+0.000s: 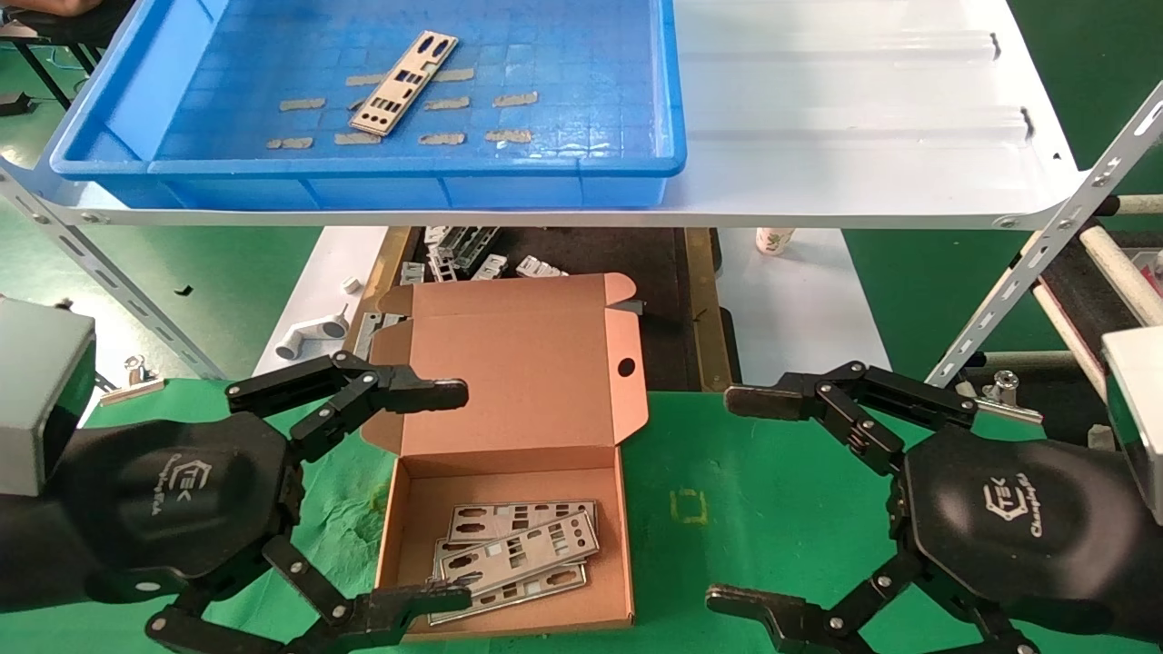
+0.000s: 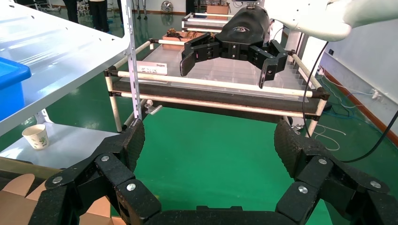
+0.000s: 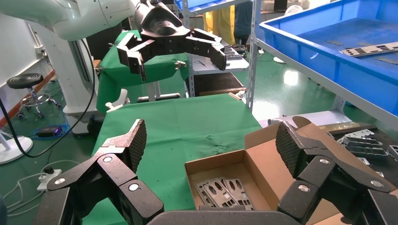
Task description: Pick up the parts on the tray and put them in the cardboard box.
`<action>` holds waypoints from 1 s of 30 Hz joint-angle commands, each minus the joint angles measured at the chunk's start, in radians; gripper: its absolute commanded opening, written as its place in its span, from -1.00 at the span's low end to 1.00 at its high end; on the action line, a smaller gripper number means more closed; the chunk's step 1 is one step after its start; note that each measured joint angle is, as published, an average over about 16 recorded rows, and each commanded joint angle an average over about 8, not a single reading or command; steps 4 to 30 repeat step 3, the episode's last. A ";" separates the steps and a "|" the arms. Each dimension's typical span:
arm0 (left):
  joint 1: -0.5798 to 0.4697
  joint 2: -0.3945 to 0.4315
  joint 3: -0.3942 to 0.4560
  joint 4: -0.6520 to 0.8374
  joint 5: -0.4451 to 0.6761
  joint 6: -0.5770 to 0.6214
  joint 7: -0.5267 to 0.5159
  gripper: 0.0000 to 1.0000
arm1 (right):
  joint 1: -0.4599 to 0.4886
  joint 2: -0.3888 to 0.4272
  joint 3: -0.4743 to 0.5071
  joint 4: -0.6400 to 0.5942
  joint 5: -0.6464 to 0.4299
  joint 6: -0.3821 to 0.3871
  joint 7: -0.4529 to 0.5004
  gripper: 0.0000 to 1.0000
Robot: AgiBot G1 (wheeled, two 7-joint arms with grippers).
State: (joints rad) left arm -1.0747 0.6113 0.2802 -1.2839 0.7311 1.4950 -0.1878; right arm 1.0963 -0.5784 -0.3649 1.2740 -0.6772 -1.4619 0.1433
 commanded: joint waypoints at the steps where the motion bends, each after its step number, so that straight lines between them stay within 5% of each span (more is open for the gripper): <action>1: 0.000 0.000 0.000 0.000 0.000 0.000 0.000 1.00 | 0.000 0.000 0.000 0.000 0.000 0.000 0.000 1.00; 30: 0.000 0.000 0.000 0.000 0.000 0.000 0.000 1.00 | 0.000 0.000 0.000 0.000 0.000 0.000 0.000 1.00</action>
